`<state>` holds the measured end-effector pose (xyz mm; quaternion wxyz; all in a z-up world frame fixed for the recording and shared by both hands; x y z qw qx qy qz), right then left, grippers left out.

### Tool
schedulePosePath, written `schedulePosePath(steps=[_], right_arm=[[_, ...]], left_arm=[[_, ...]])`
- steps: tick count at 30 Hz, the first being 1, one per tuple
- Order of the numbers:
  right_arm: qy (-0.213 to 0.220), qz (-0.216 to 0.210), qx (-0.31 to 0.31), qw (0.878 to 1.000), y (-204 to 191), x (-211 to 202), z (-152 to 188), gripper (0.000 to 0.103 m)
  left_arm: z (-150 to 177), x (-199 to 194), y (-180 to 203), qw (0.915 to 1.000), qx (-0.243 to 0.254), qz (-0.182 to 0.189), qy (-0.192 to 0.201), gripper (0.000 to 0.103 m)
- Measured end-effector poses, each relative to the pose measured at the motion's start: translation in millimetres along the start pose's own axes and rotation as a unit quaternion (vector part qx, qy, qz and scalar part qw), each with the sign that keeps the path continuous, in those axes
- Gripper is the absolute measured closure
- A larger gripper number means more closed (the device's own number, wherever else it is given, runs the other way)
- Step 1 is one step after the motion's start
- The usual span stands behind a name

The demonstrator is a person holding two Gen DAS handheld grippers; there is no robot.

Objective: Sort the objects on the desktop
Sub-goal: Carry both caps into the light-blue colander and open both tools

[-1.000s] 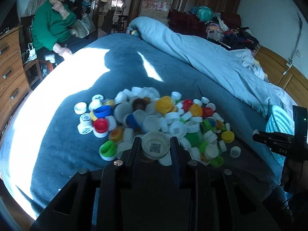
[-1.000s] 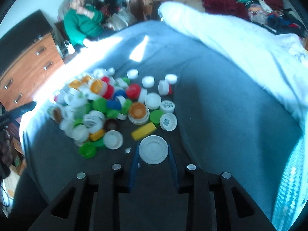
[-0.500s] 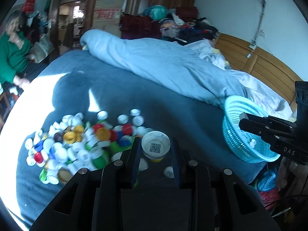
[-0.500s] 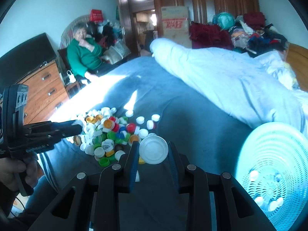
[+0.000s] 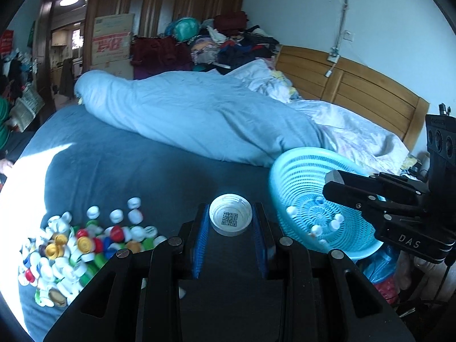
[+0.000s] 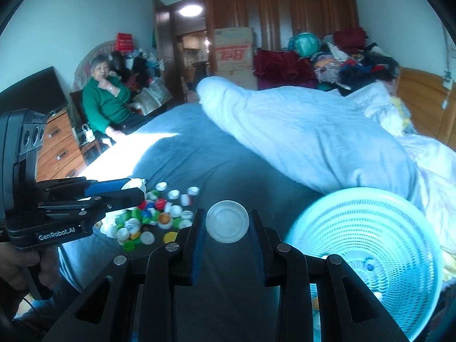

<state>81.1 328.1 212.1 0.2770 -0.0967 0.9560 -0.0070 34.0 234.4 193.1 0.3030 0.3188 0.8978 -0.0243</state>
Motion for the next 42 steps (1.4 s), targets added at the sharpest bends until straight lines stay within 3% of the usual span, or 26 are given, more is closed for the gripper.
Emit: schedulePosePath(steps=[9, 18, 42], right_arm=[[0.015, 0.068, 0.043, 0.997, 77.4, -42.7, 2.7, 0.071], [-0.003, 0.118, 0.079, 0.990, 139.2, -53.2, 17.7, 0.071], [-0.016, 0.128, 0.101, 0.987, 167.2, -47.8, 38.4, 0.071]], left_arm=[[-35.1, 29.2, 91.9, 0.9965, 0.058, 0.060, 0.003, 0.078], [-49.1, 76.1, 146.4, 0.9912, 0.073, 0.107, -0.027, 0.078], [-39.1, 113.1, 162.8, 0.9889, 0.071, 0.114, -0.064, 0.078]])
Point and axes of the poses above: each gripper's, at about its wrist camera, not at the fingertips, and x roughly the way its jaws point, y to its right, z to its underside, the point moved 4 cm from there along x, roughly the way its jaws point, and after that the axes turned 2 degrees about y, right-handed, at the moved point
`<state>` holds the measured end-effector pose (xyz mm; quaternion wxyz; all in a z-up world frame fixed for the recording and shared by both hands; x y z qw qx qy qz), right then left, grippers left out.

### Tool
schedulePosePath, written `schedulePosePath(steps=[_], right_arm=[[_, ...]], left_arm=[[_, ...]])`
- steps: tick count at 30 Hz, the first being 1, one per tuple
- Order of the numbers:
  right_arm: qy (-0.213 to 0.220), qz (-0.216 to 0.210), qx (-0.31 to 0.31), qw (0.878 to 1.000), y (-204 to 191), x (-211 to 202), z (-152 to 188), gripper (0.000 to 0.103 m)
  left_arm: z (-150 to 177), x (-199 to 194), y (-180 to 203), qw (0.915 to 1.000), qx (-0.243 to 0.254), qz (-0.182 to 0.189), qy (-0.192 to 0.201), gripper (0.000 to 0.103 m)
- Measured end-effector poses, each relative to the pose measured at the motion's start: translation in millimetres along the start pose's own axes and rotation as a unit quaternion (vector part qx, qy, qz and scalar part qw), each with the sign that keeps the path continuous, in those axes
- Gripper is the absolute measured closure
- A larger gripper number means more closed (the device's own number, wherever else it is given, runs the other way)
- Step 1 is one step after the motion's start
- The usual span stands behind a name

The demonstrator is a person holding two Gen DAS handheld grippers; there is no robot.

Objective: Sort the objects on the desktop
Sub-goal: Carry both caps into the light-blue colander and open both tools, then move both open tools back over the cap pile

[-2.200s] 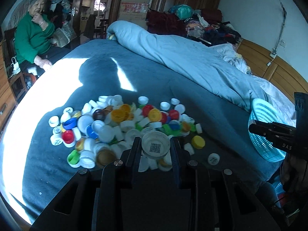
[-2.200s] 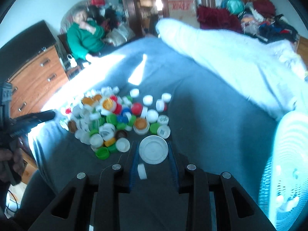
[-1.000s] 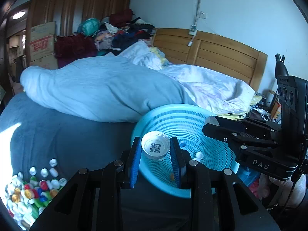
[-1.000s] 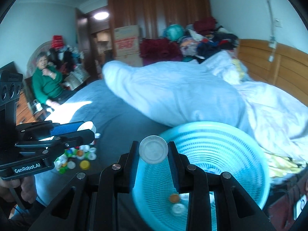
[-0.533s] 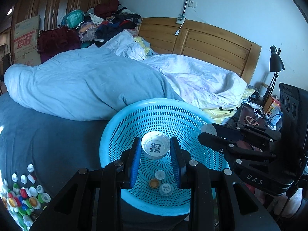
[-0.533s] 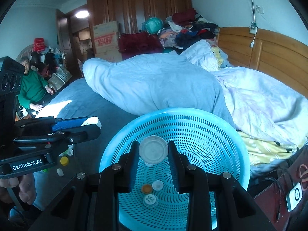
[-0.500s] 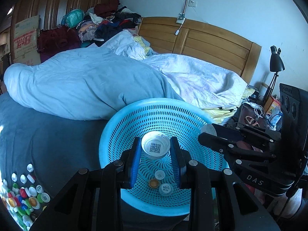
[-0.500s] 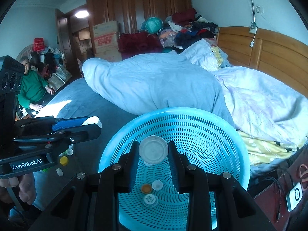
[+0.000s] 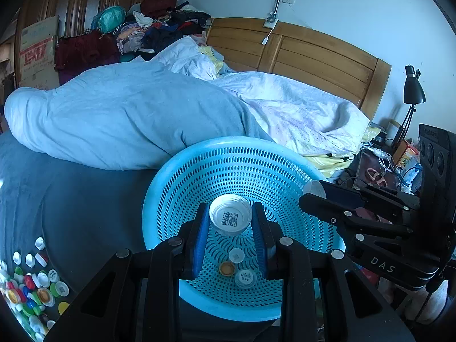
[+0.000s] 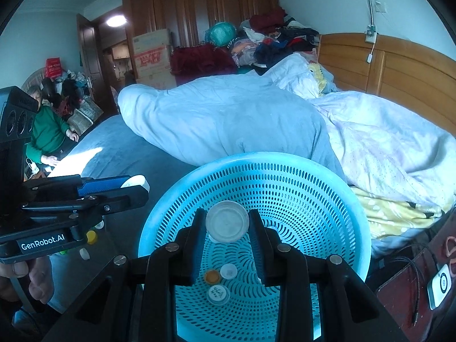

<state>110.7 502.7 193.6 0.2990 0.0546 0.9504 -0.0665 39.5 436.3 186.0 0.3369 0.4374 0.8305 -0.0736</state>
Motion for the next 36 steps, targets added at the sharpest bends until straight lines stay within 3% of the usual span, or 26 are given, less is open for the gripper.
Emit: schedulePosePath(steps=[3, 5, 6, 8, 13, 18, 23, 27, 29, 30, 33, 36], right_arm=[[0.000, 0.005, 0.002, 1.000, 2.7, 1.3, 0.6, 0.069], [0.002, 0.012, 0.004, 1.000, 5.3, 1.5, 0.9, 0.041], [0.004, 0.014, 0.005, 1.000, 5.9, 1.0, 0.8, 0.036], [0.004, 0.014, 0.005, 1.000, 5.6, 0.7, 2.2, 0.035], [0.004, -0.013, 0.001, 1.000, -10.4, 2.3, 7.9, 0.035], [0.007, -0.056, -0.027, 0.998, -54.0, 7.0, 9.6, 0.035], [0.010, -0.110, -0.059, 0.992, -108.0, 12.9, 9.9, 0.035], [0.014, -0.137, -0.088, 0.987, -144.4, 16.9, 10.3, 0.035], [0.020, -0.146, -0.094, 0.985, -158.0, 21.0, 9.5, 0.035], [0.022, -0.150, -0.094, 0.984, -164.5, 23.9, 10.1, 0.035], [0.009, -0.171, -0.088, 0.981, -184.8, 38.4, 13.7, 0.029], [-0.020, -0.173, -0.097, 0.980, -206.7, 57.9, 24.7, 0.029]], left_arm=[[0.9, 4.1, 0.8, 1.0000, -0.004, 0.006, -0.004, 0.078], [1.7, 4.4, 0.9, 1.0000, -0.004, 0.004, -0.003, 0.075], [2.6, 3.8, 1.5, 1.0000, -0.002, 0.002, -0.002, 0.069], [4.9, 1.4, 1.4, 1.0000, -0.001, 0.000, 0.002, 0.060], [19.4, -12.1, -14.8, 0.9999, -0.009, -0.012, 0.008, 0.059], [56.6, -36.3, -60.4, 0.9986, -0.039, -0.037, 0.000, 0.059], [110.7, -80.7, -130.5, 0.9936, -0.064, -0.093, -0.005, 0.059], [162.6, -132.2, -212.8, 0.9779, -0.124, -0.168, 0.000, 0.059], [194.5, -159.7, -258.9, 0.9632, -0.167, -0.211, -0.005, 0.059], [214.9, -175.9, -286.8, 0.9519, -0.192, -0.239, -0.007, 0.059], [260.8, -213.2, -344.0, 0.9244, -0.255, -0.283, -0.004, 0.059], [292.5, -242.6, -386.2, 0.9036, -0.292, -0.313, 0.004, 0.059]])
Point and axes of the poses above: each gripper's, at about its wrist camera, not at the fingertips, and x roughly the way its jaws point, y to its right, z to its underside, the point moved 4 cm from there along x, roughly the way its jaws point, and after that the axes turned 2 degrees about y, right-handed, at the moved point
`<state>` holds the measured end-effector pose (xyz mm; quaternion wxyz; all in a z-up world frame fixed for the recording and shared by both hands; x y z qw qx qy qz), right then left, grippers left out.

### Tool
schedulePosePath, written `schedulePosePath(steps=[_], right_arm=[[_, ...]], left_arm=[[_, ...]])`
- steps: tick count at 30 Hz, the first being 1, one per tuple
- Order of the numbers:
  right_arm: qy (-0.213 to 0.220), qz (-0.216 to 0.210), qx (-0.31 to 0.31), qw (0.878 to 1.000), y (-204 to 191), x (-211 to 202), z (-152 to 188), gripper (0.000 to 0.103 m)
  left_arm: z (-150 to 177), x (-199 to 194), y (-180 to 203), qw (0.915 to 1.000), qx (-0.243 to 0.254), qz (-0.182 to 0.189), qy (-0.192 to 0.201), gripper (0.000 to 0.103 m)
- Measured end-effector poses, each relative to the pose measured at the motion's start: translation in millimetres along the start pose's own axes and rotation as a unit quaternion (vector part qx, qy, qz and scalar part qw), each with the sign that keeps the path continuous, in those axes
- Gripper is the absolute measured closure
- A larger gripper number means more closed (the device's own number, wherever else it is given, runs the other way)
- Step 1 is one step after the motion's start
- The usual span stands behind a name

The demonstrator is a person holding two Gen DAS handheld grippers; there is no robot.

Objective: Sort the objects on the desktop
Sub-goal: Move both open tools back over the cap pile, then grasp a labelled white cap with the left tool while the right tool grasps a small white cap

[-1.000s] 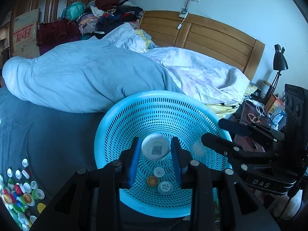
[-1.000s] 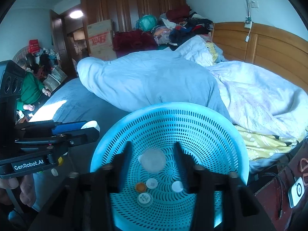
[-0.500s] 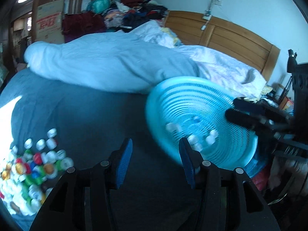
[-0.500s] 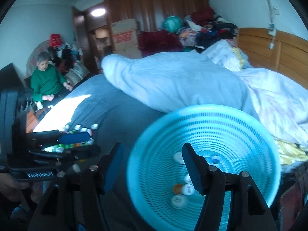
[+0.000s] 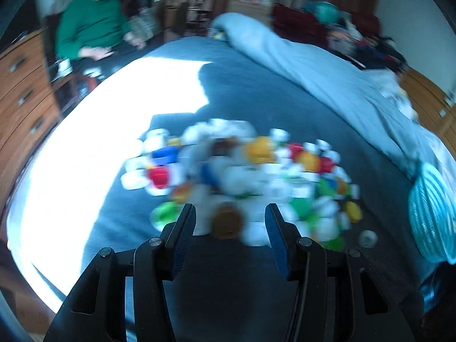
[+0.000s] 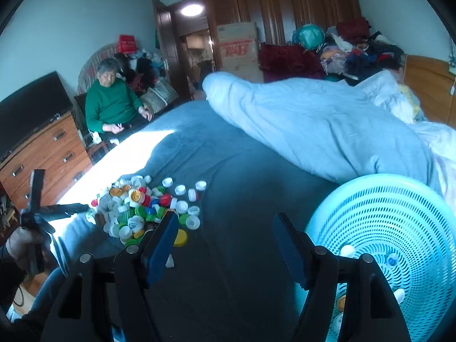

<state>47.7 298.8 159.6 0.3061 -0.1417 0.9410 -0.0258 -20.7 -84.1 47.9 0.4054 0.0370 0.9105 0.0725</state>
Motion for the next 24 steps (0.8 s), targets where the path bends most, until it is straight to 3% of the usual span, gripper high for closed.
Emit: schedulePosePath(steps=[3, 7, 11, 16, 21, 23, 24], right_arm=[[-0.022, -0.014, 0.010, 1.000, -7.1, 18.7, 8.6, 0.029], [-0.056, -0.033, 0.055, 0.996, -3.0, 39.7, 21.9, 0.029], [-0.085, -0.023, 0.043, 0.995, -15.1, 54.7, 33.6, 0.031], [-0.103, -0.029, 0.030, 0.994, -40.3, 70.7, 37.0, 0.032], [-0.113, -0.044, 0.015, 0.993, -69.3, 85.5, 36.7, 0.037], [-0.113, -0.046, 0.010, 0.992, -75.9, 87.7, 35.9, 0.040], [-0.112, -0.046, 0.011, 0.993, -77.6, 88.1, 35.6, 0.041]], left_arm=[[6.1, 8.5, -46.1, 0.9998, -0.004, -0.019, 0.002, 0.058], [16.0, 29.9, -70.5, 0.9989, 0.045, 0.004, -0.010, 0.058], [18.2, 45.5, -77.7, 0.9919, 0.122, 0.032, -0.015, 0.058], [-5.4, 46.9, -78.5, 0.9829, 0.167, 0.073, 0.023, 0.058], [-9.9, 68.2, -81.7, 0.9781, 0.195, 0.073, 0.005, 0.059], [-8.4, 75.7, -84.9, 0.9776, 0.197, 0.073, -0.008, 0.063], [-7.1, 78.2, -86.2, 0.9779, 0.194, 0.076, -0.015, 0.071]])
Point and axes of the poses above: each gripper's, at about its wrist camera, not at the fingertips, and x roughly the way its jaws point, y to its right, z to its underside, the point moved 4 cm from there along x, roughly the way its jaws point, and after that the axes turned 2 degrees about y, right-handed, at the moved point
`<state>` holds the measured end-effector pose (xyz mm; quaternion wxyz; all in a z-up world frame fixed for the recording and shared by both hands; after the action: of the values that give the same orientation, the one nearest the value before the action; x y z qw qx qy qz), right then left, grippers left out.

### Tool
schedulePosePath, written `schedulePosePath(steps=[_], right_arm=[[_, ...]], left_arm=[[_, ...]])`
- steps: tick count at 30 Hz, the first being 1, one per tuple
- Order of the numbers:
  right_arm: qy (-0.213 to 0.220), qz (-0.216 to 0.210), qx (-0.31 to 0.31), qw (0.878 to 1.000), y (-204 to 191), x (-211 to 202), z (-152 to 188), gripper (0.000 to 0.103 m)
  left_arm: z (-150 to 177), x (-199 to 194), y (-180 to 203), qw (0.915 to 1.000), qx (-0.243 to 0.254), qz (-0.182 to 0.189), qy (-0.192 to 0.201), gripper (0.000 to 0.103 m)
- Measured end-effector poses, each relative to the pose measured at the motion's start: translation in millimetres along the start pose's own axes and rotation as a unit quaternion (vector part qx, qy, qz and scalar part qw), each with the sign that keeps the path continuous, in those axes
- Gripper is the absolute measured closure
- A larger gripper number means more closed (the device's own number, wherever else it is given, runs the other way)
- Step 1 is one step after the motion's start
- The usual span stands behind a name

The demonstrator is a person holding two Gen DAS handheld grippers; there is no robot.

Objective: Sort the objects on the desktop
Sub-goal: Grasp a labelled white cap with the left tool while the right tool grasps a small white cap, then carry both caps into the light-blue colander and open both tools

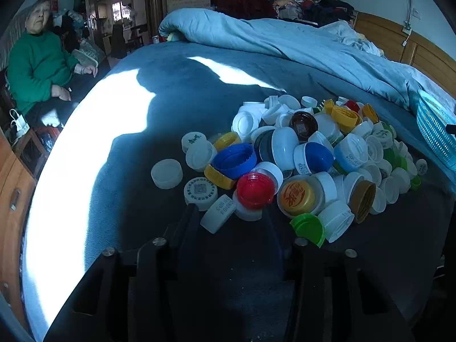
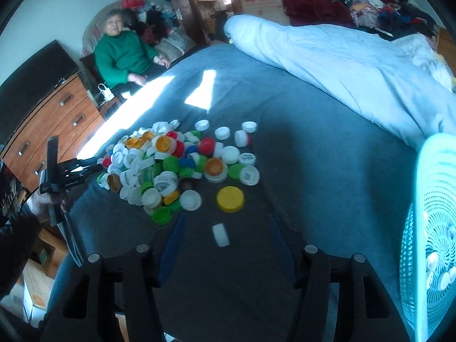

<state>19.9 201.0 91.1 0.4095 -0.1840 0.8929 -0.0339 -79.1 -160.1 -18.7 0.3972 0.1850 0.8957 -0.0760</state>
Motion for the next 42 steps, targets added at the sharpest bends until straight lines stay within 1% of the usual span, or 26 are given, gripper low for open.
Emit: schedulePosePath(steps=[1, 2, 3, 6, 8, 11, 13, 15, 19, 21, 22, 23, 24, 26, 28, 29, 30, 33, 35, 38, 42], right_arm=[[0.001, 0.000, 0.002, 1.000, -0.8, 0.9, -0.1, 0.042], [0.002, 0.001, 0.004, 1.000, -0.9, 1.5, -0.5, 0.046], [0.002, 0.001, 0.007, 1.000, -0.9, 2.2, -0.3, 0.048], [0.006, 0.004, 0.011, 1.000, 0.8, 3.6, 0.5, 0.062], [0.006, 0.004, 0.014, 1.000, 3.1, 5.6, 1.6, 0.068], [0.001, 0.001, 0.013, 1.000, 4.4, 8.9, 8.2, 0.070], [-0.007, 0.004, 0.002, 1.000, 2.9, 12.5, 15.0, 0.070], [-0.023, -0.006, -0.008, 1.000, -0.9, 19.3, 23.9, 0.070], [-0.051, -0.001, -0.046, 0.998, -11.9, 38.5, 40.2, 0.069], [-0.050, 0.009, -0.052, 0.997, -10.8, 46.0, 40.7, 0.064], [-0.048, 0.012, -0.053, 0.997, -8.9, 51.3, 39.1, 0.063], [-0.047, 0.015, -0.054, 0.997, -7.4, 56.1, 37.0, 0.059], [-0.047, 0.016, -0.055, 0.997, -5.9, 62.0, 34.9, 0.053], [-0.061, 0.008, -0.060, 0.996, -4.3, 80.2, 32.8, 0.048], [-0.088, 0.004, -0.062, 0.994, -2.7, 99.9, 35.6, 0.048], [-0.105, 0.001, -0.061, 0.993, -2.1, 108.6, 39.1, 0.063], [-0.112, 0.001, -0.063, 0.992, -2.4, 112.7, 42.1, 0.089], [-0.095, 0.004, -0.049, 0.994, -2.7, 101.5, 42.2, 0.089], [-0.072, 0.005, -0.044, 0.996, -4.9, 84.3, 36.7, 0.090], [-0.037, 0.001, -0.037, 0.999, -8.3, 54.4, 24.0, 0.090], [0.008, -0.009, -0.031, 0.999, -16.5, 13.8, 10.2, 0.089]], left_arm=[[1.5, 1.2, 0.3, 1.0000, 0.000, -0.002, -0.004, 0.079], [3.8, 1.8, 0.2, 1.0000, 0.001, -0.004, -0.008, 0.084], [6.8, 0.3, 0.5, 0.9999, 0.002, -0.008, -0.010, 0.094], [10.7, -9.4, 1.8, 0.9999, -0.003, -0.014, -0.002, 0.094], [10.2, -16.4, 1.1, 0.9998, -0.013, -0.016, 0.004, 0.094], [7.7, -33.0, 5.5, 0.9991, -0.033, -0.021, 0.019, 0.095], [6.0, -48.6, 13.5, 0.9981, -0.050, -0.012, 0.034, 0.095], [6.4, -64.6, 26.7, 0.9972, -0.055, -0.005, 0.051, 0.094], [6.7, -77.7, 43.0, 0.9947, -0.078, 0.017, 0.065, 0.094], [5.5, -79.7, 50.6, 0.9941, -0.083, 0.023, 0.065, 0.094], [4.4, -79.7, 53.6, 0.9938, -0.086, 0.029, 0.065, 0.094], [4.1, -80.8, 57.8, 0.9934, -0.089, 0.032, 0.065, 0.094], [3.6, -81.7, 61.3, 0.9932, -0.091, 0.033, 0.065, 0.095], [1.8, -83.1, 71.0, 0.9929, -0.093, 0.037, 0.063, 0.095], [-0.1, -83.6, 79.6, 0.9923, -0.101, 0.039, 0.060, 0.095], [-0.8, -83.2, 82.6, 0.9918, -0.106, 0.042, 0.057, 0.095], [-2.2, -83.4, 86.4, 0.9914, -0.111, 0.040, 0.056, 0.095], [-4.7, -90.3, 100.7, 0.9905, -0.116, 0.042, 0.062, 0.095], [-9.2, -98.0, 113.9, 0.9897, -0.113, 0.047, 0.075, 0.094], [-17.5, -108.0, 135.4, 0.9909, -0.096, 0.045, 0.083, 0.094], [-32.5, -121.0, 164.1, 0.9910, -0.077, 0.050, 0.098, 0.094]])
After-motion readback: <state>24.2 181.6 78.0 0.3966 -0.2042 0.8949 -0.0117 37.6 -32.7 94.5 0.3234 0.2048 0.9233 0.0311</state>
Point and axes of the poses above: each gripper's, at about its wrist camera, not at the fingertips, and x roughly the way its jaws point, y to its right, z to its underside, the point moved 4 cm from there along x, roughly the way its jaws point, and after that the axes turned 2 degrees about y, right-handed, at the moved point
